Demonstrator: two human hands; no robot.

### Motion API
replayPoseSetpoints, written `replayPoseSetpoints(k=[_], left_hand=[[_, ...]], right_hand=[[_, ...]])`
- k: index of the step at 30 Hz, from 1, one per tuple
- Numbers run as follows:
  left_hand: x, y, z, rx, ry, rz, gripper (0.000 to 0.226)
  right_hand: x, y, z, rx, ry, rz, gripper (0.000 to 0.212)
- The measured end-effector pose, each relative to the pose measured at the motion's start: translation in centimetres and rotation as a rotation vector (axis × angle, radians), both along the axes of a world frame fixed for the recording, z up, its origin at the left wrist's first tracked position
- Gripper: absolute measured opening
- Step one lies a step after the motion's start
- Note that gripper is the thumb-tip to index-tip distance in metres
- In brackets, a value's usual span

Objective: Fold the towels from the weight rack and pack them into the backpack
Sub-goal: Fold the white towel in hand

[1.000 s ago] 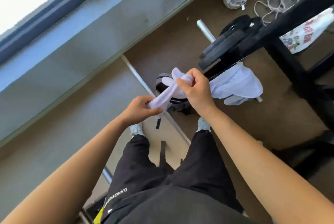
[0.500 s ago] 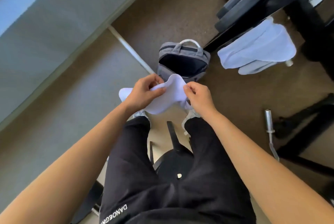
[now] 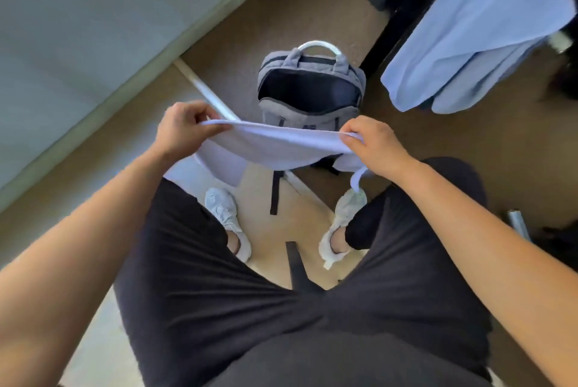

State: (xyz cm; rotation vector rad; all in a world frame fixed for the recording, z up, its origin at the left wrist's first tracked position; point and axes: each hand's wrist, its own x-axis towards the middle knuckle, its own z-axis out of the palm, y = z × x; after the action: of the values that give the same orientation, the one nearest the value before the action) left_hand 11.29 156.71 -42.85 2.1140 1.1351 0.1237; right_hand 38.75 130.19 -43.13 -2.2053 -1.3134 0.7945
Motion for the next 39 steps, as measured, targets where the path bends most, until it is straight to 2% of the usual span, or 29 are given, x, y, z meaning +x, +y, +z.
replayPoseSetpoints(k=[3, 7, 11, 17, 22, 26, 29, 32, 35, 37, 39], left_hand=[[-0.5, -1.2, 0.9, 0.06, -0.137, 0.265, 0.023], [-0.2, -4.3, 4.5, 0.115, -0.231, 0.34, 0.012], [0.4, -5.5, 8.0, 0.121, -0.322, 0.421, 0.02], [-0.3, -5.1, 12.0, 0.089, -0.389, 0.629, 0.033], [0.1, -5.5, 13.8, 0.048, -0.485, 0.63, 0.028], [0.9, -6.1, 14.0, -0.071, -0.532, 0.578, 0.027], [2.0, -8.0, 13.8, -0.158, -0.556, 0.496, 0.027], [3.4, -10.8, 12.6, -0.232, -0.575, 0.404, 0.025], [4.3, -13.0, 11.1, -0.326, -0.615, 0.349, 0.028], [4.5, -14.5, 10.3, -0.388, -0.637, 0.288, 0.026], [4.7, -16.2, 9.6, -0.457, -0.676, 0.216, 0.023]], right_hand=[[0.2, -2.6, -1.2, -0.035, -0.089, -0.029, 0.017], [0.7, -6.8, -0.4, -0.067, -0.151, -0.242, 0.021], [1.8, -9.5, 1.3, -0.131, -0.207, -0.386, 0.016], [3.1, -11.0, 3.0, -0.055, -0.083, -0.71, 0.021], [2.6, -10.8, 5.3, 0.09, 0.139, -0.876, 0.037], [1.4, -8.8, 8.1, 0.07, 0.204, -0.788, 0.041], [0.1, -6.8, 9.6, 0.185, 0.244, -0.677, 0.027], [-2.1, -5.7, 11.5, 0.325, 0.542, -0.594, 0.04], [-3.9, -5.2, 12.6, 0.363, 0.823, -0.501, 0.03], [-4.5, -5.1, 12.5, 0.354, 0.944, -0.461, 0.029], [-5.2, -5.3, 11.9, 0.309, 0.954, -0.369, 0.039]])
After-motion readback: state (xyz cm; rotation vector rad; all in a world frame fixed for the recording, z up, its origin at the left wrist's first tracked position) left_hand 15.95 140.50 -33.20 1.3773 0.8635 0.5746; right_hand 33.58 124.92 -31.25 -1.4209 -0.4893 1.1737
